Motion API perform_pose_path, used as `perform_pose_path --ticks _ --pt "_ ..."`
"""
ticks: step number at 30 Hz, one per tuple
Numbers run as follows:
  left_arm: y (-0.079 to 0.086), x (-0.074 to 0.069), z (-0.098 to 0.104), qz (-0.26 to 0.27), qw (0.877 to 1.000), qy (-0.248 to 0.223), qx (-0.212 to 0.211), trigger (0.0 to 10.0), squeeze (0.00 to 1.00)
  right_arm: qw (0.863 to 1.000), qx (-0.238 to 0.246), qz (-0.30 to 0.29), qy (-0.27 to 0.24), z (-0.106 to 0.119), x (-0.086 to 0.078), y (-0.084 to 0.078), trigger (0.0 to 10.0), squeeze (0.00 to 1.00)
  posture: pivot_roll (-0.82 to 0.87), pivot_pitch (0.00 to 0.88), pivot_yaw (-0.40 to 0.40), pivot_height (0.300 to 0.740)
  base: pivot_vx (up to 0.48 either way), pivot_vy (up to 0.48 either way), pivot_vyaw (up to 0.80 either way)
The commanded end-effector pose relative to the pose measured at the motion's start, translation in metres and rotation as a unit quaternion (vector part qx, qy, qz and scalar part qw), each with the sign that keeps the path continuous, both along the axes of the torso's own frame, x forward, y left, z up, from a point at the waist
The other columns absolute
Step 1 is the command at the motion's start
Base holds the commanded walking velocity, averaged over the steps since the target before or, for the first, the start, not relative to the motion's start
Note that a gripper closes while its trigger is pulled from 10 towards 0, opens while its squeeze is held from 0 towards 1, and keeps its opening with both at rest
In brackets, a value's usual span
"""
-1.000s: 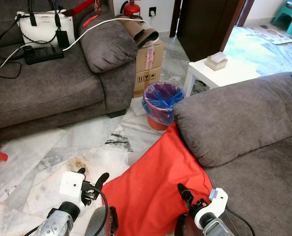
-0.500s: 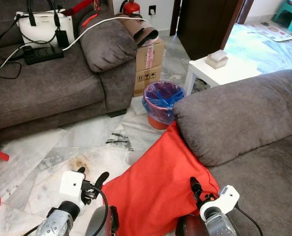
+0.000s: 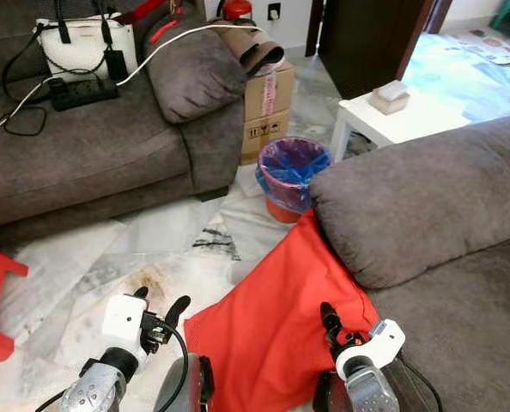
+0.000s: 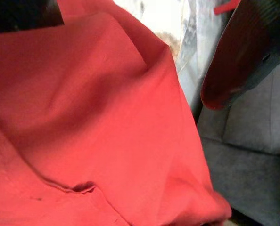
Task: Move the pillow to the sofa from floor
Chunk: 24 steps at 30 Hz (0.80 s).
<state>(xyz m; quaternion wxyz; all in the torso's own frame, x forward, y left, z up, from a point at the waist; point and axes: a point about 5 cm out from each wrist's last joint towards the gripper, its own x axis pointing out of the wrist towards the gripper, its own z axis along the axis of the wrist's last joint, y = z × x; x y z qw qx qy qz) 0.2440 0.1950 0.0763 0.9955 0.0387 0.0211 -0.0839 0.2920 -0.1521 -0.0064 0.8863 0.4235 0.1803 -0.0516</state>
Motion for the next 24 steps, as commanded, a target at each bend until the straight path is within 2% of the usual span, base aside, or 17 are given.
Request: perform_pose_path --ticks 1,5,8,9,19,24 --pt "0.002 -0.002 -0.001 -0.001 1.0 0.009 0.005 10.0 0.0 1.0 -0.006 -0.006 0.014 -0.002 -0.001 0.003 10.0 0.0 0.26 0.211 0.045 0.583 0.0 0.0 0.0" --pt "0.003 -0.002 0.001 0.001 1.0 0.004 0.005 10.0 0.0 0.998 0.0 -0.047 0.031 -0.003 -0.001 -0.005 10.0 0.0 0.27 0.217 0.05 0.583 0.0 0.0 0.0" --pt "0.004 -0.002 0.002 0.003 1.0 0.004 0.006 10.0 0.0 0.998 -0.005 -0.05 0.03 -0.003 -0.001 -0.007 10.0 0.0 0.27 0.217 0.05 0.583 0.0 0.0 0.0" --pt "0.004 -0.003 0.002 0.003 1.0 0.006 0.007 10.0 0.0 0.998 -0.005 -0.059 0.027 -0.002 -0.001 -0.008 0.0 0.0 0.27 0.217 0.05 0.583 0.0 0.0 0.0" --pt "0.005 -0.003 0.002 0.006 1.0 0.007 0.008 10.0 0.0 0.998 -0.009 -0.056 0.036 -0.004 -0.003 -0.009 0.0 0.0 0.27 0.216 0.05 0.583 0.0 0.0 0.0" --pt "0.005 -0.003 0.002 0.005 1.0 0.007 0.008 10.0 0.0 0.999 -0.013 -0.032 0.03 -0.004 -0.002 -0.003 0.0 0.0 0.27 0.219 0.047 0.583 0.0 0.0 0.0"
